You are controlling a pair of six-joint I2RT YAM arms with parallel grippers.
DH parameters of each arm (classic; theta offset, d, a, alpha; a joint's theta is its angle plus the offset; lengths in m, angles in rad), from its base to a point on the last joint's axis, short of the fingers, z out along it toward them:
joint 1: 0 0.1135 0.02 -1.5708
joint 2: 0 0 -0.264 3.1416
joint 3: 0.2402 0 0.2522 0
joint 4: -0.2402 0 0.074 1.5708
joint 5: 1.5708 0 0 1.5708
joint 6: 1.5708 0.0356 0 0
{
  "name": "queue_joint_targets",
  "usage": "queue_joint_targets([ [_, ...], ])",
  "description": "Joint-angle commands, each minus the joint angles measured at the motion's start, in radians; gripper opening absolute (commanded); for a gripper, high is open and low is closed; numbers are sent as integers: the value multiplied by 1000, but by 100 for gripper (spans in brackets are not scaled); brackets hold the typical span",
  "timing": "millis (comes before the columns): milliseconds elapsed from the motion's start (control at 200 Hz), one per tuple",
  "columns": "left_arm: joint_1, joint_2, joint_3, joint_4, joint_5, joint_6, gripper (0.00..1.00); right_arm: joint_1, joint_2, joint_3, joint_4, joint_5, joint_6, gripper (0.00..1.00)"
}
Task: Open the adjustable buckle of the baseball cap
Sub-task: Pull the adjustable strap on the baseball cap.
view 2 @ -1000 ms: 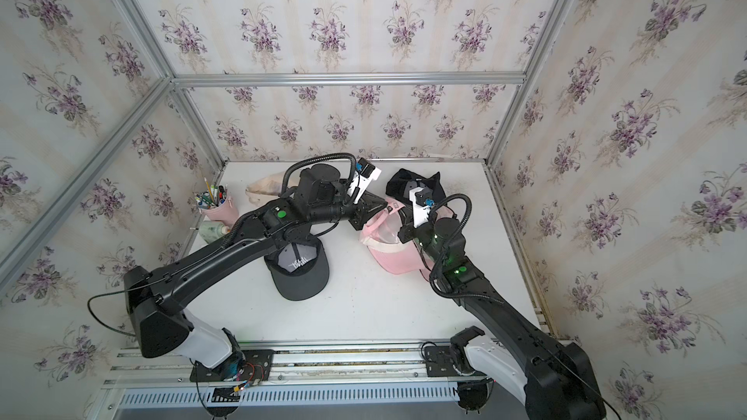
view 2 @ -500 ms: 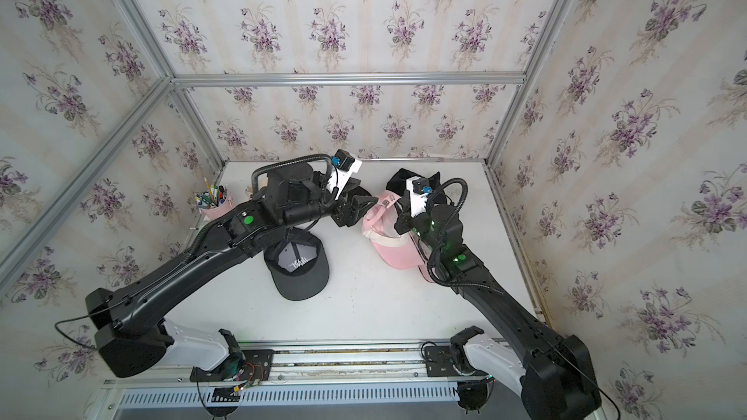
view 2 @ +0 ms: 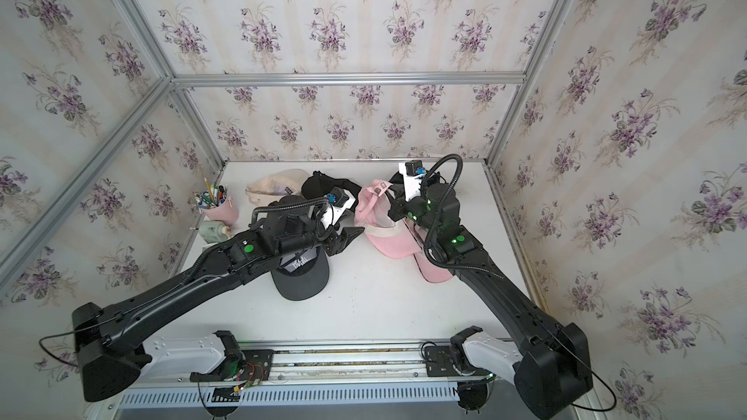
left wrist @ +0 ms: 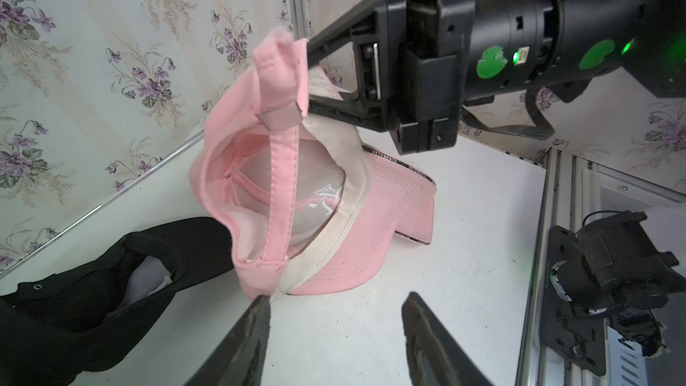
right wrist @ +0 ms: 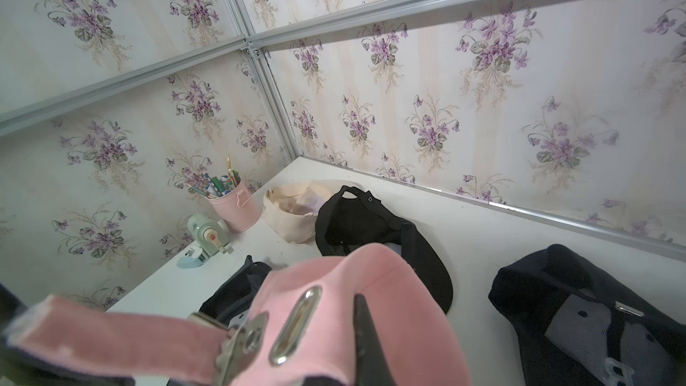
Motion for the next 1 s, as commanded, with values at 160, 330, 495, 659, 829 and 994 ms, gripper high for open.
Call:
queue_joint_targets([
  [160, -7, 106, -18, 299, 0, 48, 56, -1, -6, 16, -17, -43, 11, 0],
  [330, -7, 164, -4, 353, -37, 55, 51, 0, -22, 12, -25, -59, 7, 0],
  [495, -6, 208, 18, 376, -38, 72, 45, -1, -34, 0, -29, -71, -6, 0],
  [659, -7, 225, 30, 366, -71, 71, 43, 0, -38, 1, -40, -77, -13, 0],
  [829, -7, 201, -14, 415, -120, 72, 53, 0, -45, 0, -51, -82, -12, 0],
  [994, -5, 219, -5, 420, -103, 68, 44, 0, -50, -6, -53, -83, -4, 0],
])
